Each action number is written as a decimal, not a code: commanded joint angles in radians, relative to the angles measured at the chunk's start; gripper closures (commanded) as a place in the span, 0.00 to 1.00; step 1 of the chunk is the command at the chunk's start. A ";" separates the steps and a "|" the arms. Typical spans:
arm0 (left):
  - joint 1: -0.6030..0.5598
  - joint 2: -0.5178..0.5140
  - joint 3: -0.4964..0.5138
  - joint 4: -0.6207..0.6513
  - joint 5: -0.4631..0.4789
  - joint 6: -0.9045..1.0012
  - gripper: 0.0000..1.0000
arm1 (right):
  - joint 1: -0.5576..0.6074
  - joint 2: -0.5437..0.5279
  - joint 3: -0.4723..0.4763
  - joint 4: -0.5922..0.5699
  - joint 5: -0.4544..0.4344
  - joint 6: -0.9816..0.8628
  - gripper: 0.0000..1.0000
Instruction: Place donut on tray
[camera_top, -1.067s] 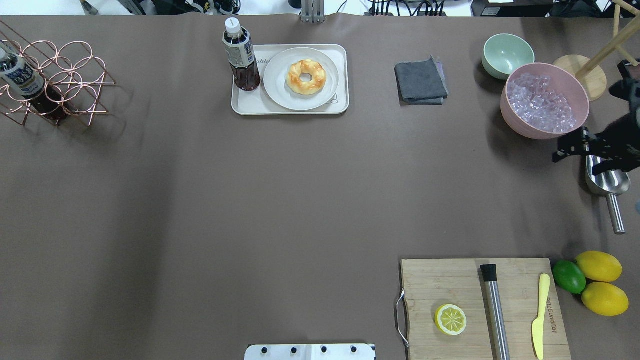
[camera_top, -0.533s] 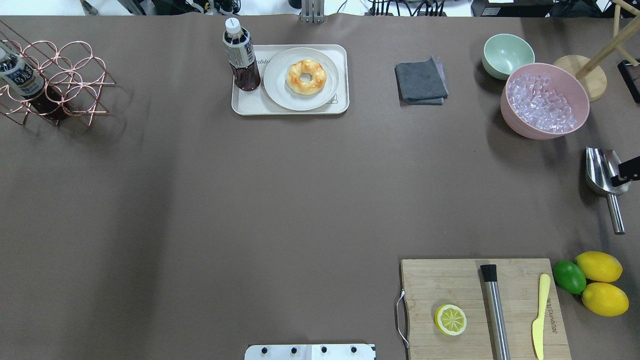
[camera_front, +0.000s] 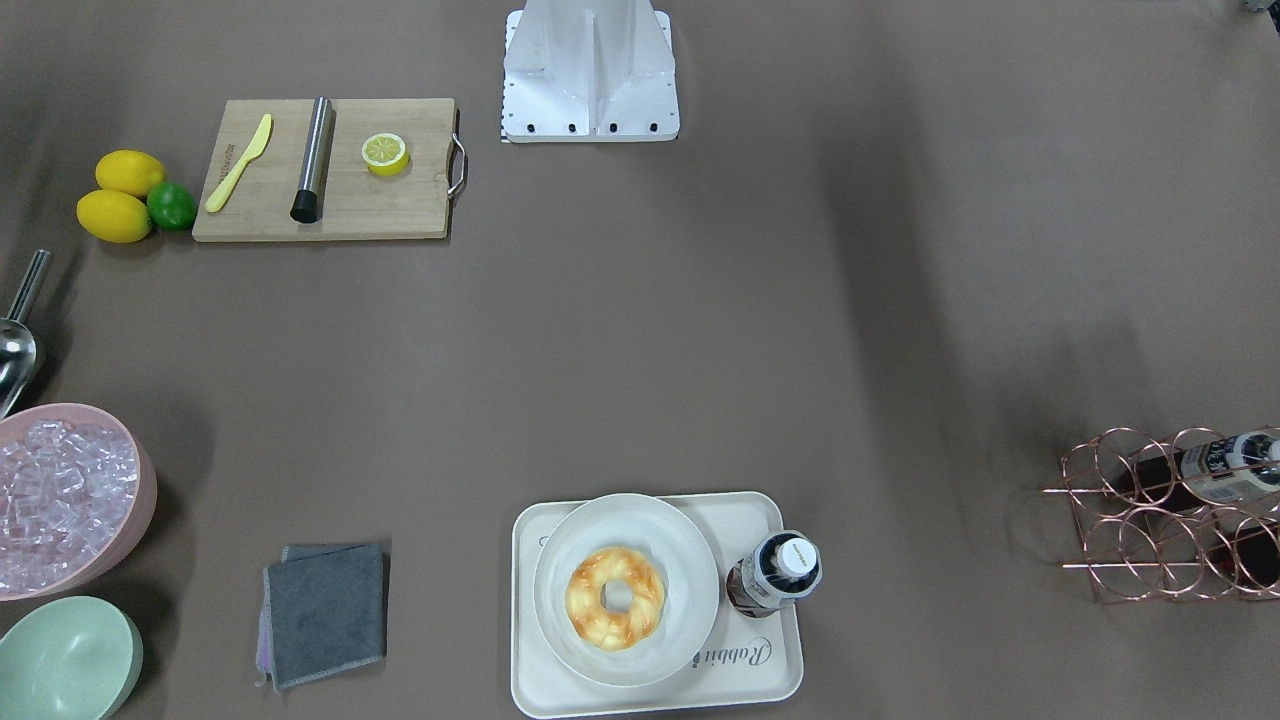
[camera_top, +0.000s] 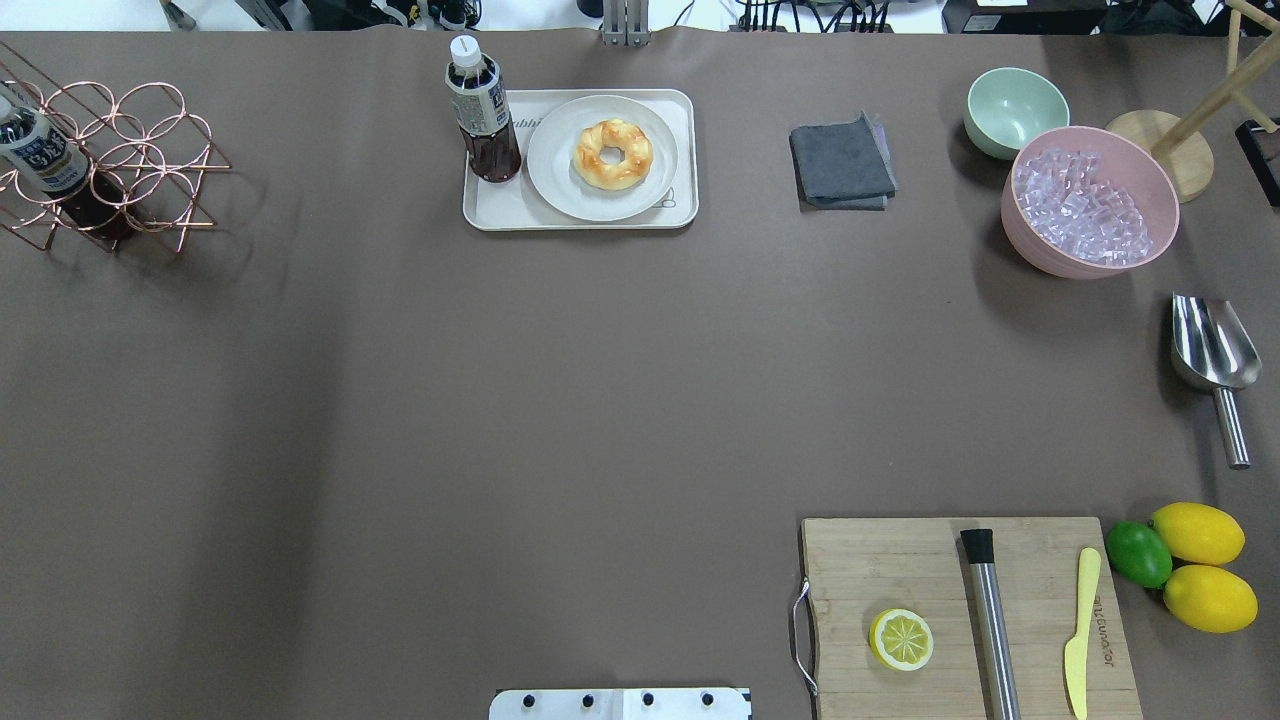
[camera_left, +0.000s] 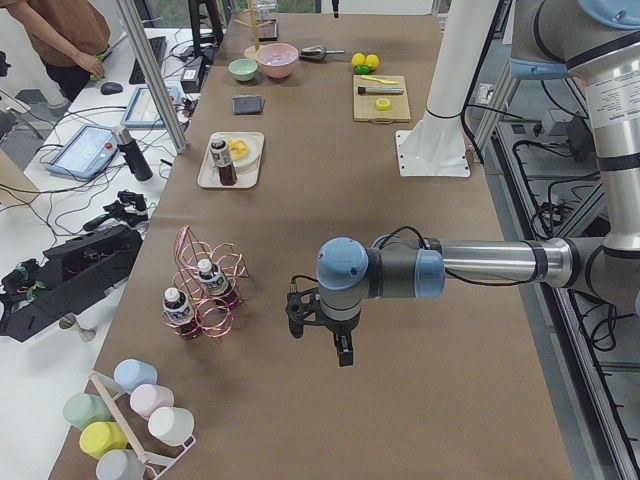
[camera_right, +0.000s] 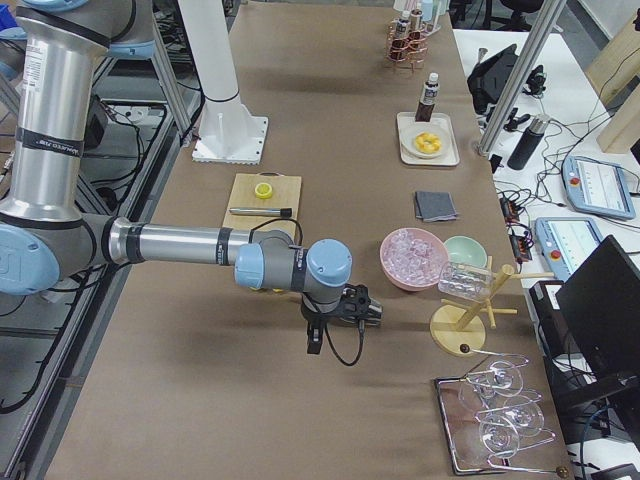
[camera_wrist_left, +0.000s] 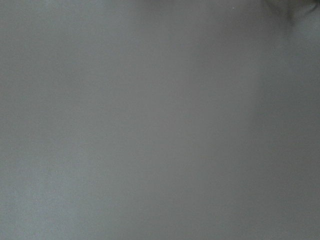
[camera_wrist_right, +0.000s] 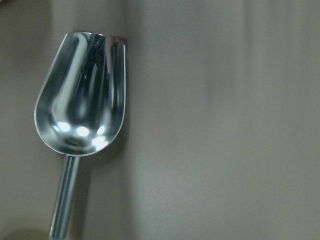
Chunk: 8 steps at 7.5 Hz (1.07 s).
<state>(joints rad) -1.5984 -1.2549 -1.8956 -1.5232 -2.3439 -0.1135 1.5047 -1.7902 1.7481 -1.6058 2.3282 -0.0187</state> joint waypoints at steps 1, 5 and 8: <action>0.000 0.000 0.000 0.000 0.000 0.000 0.02 | 0.028 0.003 -0.044 -0.003 -0.001 -0.082 0.00; 0.002 -0.003 0.000 0.000 0.000 0.000 0.02 | 0.040 0.006 -0.041 -0.002 -0.010 -0.081 0.00; 0.002 -0.001 0.000 0.002 0.003 0.000 0.02 | 0.040 0.008 -0.039 -0.002 -0.012 -0.081 0.00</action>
<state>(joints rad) -1.5969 -1.2567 -1.8960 -1.5232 -2.3431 -0.1135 1.5444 -1.7829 1.7084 -1.6076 2.3167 -0.1002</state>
